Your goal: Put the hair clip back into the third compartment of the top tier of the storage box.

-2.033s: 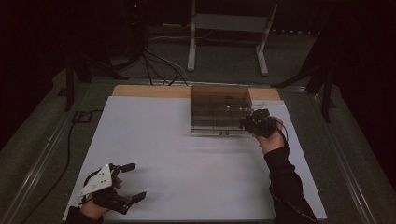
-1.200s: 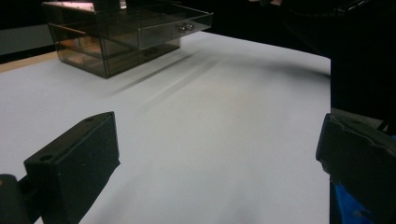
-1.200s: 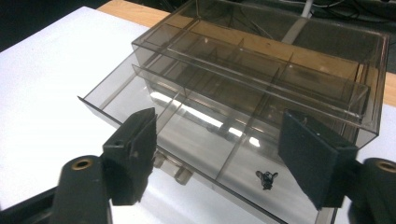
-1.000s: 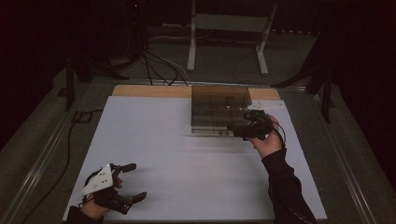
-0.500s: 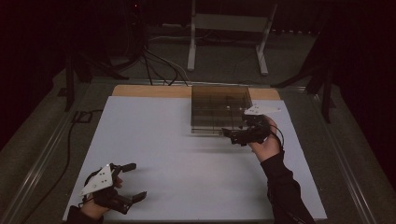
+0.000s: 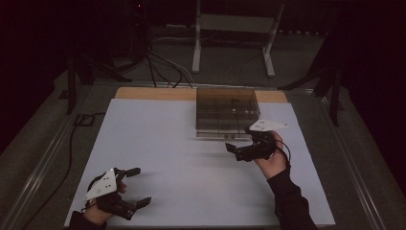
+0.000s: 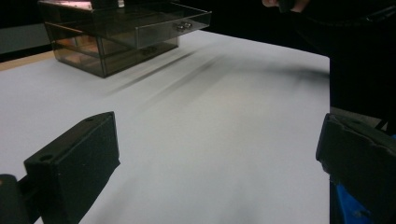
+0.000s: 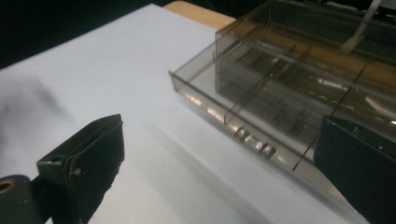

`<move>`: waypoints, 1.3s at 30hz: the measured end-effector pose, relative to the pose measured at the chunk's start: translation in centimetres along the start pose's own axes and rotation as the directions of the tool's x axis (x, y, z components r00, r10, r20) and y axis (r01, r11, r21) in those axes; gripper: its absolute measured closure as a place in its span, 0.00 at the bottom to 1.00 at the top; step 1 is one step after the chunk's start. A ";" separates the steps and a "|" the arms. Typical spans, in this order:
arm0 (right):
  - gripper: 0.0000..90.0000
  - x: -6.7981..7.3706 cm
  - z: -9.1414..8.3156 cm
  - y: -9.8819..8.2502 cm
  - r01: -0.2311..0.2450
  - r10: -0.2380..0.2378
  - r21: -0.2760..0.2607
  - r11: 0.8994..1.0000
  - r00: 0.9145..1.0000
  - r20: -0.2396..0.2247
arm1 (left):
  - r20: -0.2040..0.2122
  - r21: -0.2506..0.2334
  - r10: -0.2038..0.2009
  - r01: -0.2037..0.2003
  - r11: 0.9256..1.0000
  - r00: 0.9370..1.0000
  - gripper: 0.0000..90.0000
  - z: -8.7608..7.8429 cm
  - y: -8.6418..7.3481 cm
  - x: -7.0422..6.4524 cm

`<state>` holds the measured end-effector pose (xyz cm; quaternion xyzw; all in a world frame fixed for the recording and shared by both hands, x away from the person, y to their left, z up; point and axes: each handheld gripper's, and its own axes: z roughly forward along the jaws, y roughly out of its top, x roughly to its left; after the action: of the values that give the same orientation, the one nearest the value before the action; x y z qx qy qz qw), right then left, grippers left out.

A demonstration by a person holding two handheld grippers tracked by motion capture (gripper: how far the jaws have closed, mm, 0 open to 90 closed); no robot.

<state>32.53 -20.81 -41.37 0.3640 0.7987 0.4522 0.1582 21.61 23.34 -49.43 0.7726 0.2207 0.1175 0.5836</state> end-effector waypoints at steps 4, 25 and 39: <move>0.02 0.6 0.3 -1.5 -0.001 0.001 0.011 1.000 1.000 -0.015 | -0.001 -0.002 0.002 -0.002 1.000 1.000 0.01 -0.1 0.1 0.0; 0.02 0.1 -0.9 -7.6 -0.006 0.004 -0.014 1.000 0.995 -0.095 | 0.002 0.000 0.005 -0.005 1.000 1.000 0.00 -0.1 0.1 0.0; 0.02 -0.6 -2.4 -10.4 -0.002 -0.001 -0.023 1.000 0.991 -0.132 | 0.004 0.001 0.003 -0.003 1.000 1.000 0.00 -0.1 0.0 0.0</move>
<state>26.93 -26.12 -48.84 0.3316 0.8022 0.4845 0.1088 21.57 23.37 -49.41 0.7734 0.2185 0.1168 0.5835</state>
